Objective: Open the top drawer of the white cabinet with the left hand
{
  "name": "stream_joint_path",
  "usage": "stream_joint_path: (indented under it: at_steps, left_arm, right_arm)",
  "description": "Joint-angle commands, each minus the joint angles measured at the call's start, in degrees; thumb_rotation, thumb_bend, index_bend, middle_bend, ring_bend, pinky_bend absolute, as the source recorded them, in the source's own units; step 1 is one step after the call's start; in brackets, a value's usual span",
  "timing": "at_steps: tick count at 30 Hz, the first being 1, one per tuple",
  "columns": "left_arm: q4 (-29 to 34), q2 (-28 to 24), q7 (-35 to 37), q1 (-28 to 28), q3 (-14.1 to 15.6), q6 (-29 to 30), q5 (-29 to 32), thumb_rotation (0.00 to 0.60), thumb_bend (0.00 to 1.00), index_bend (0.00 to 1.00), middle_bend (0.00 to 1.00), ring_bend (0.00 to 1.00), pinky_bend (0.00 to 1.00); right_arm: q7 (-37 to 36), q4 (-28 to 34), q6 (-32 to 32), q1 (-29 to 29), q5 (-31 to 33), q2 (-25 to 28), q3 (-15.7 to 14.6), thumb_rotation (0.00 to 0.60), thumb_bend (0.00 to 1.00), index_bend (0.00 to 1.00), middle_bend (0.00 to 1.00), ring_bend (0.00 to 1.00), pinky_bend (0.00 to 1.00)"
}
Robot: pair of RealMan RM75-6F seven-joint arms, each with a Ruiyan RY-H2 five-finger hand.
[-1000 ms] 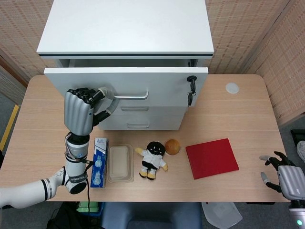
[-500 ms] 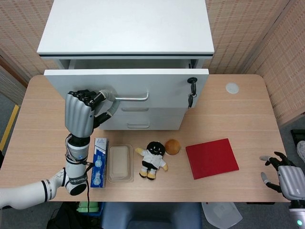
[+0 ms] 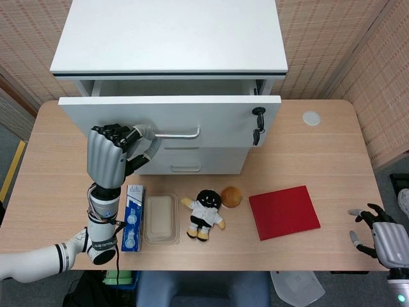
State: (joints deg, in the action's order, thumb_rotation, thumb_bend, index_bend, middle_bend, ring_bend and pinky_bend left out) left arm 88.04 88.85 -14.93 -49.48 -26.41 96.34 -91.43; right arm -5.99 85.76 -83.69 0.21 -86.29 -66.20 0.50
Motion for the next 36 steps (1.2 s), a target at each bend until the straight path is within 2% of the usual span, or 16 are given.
stream_joint_path:
  at_steps: [1, 36]
  left_arm:
    - [0.35, -0.05, -0.08, 0.19, 0.07, 0.19, -0.26, 0.6, 0.33, 0.61, 1.0, 1.0, 1.0]
    - [3.46, 0.58, -1.32, 2.3, 1.07, 1.81, -3.78, 0.6, 0.33, 0.61, 1.0, 1.0, 1.0]
  right_arm:
    - [0.02, 0.04, -0.01, 0.0, -0.01, 0.0, 0.0, 0.6, 0.32, 0.32, 0.42, 0.35, 0.33]
    - [-0.34, -0.34, -0.26, -0.24, -0.07, 0.04, -0.08, 0.6, 0.32, 0.32, 0.42, 0.35, 0.33]
